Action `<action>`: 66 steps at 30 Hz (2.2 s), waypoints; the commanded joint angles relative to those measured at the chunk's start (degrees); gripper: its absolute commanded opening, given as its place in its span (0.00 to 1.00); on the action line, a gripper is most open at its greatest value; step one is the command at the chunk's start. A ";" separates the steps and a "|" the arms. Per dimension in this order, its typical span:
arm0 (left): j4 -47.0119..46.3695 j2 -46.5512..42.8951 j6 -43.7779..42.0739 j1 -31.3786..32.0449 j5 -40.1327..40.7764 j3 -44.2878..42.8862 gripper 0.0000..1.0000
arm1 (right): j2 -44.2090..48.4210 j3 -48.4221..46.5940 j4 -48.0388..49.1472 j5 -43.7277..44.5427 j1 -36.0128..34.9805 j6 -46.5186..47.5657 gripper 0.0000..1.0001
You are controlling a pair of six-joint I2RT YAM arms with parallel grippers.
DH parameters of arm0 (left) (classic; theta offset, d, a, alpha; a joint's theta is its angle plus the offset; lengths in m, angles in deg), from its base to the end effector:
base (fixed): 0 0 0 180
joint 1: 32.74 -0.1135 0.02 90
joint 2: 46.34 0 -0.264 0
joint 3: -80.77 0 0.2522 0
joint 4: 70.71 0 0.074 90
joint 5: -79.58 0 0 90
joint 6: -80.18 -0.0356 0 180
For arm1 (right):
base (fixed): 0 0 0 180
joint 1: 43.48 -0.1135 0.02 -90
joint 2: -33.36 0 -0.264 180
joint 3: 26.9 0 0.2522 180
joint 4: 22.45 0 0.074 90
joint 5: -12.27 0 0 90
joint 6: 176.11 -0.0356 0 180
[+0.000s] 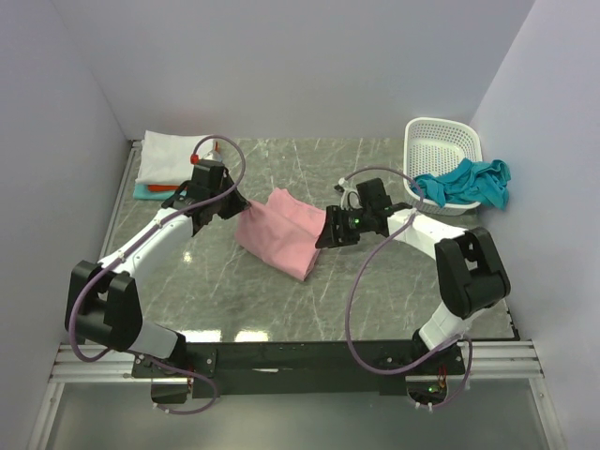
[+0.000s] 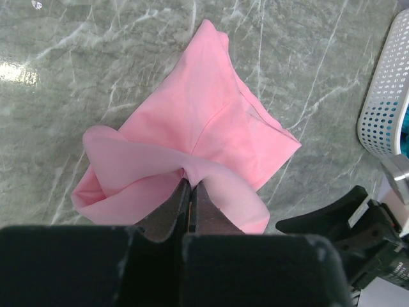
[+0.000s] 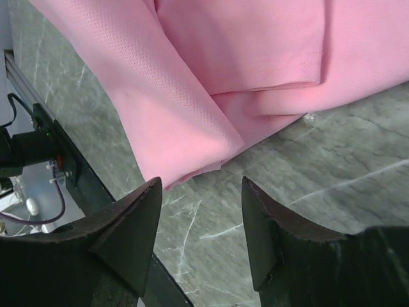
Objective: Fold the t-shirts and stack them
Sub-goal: Fold the tshirt
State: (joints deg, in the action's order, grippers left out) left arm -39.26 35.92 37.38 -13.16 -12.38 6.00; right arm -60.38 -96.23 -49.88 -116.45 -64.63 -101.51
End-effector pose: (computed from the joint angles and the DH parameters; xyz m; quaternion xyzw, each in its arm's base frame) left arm 0.3008 -0.1083 0.2733 -0.2082 0.8779 -0.2500 0.3513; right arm 0.2995 0.1397 0.1927 -0.1529 0.8851 0.3942 0.1946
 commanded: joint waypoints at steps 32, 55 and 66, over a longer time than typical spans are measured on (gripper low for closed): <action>-1.96 -4.65 -0.79 -0.41 0.11 0.28 0.01 | -1.55 -1.03 11.12 -4.36 -3.29 -3.41 0.12; -3.19 0.71 -2.46 -2.17 -1.56 -7.97 0.01 | 11.91 -3.84 3.30 9.80 -0.39 -3.50 0.00; -4.95 10.89 -3.43 -2.96 -3.23 -15.09 0.01 | 6.21 -10.34 1.45 11.74 3.48 -1.48 0.00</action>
State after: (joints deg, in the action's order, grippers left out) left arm -41.40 44.66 35.63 -15.72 -14.72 -5.54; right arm -52.16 -103.40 -48.13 -105.61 -62.49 -104.46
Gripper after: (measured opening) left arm 0.013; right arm 0.010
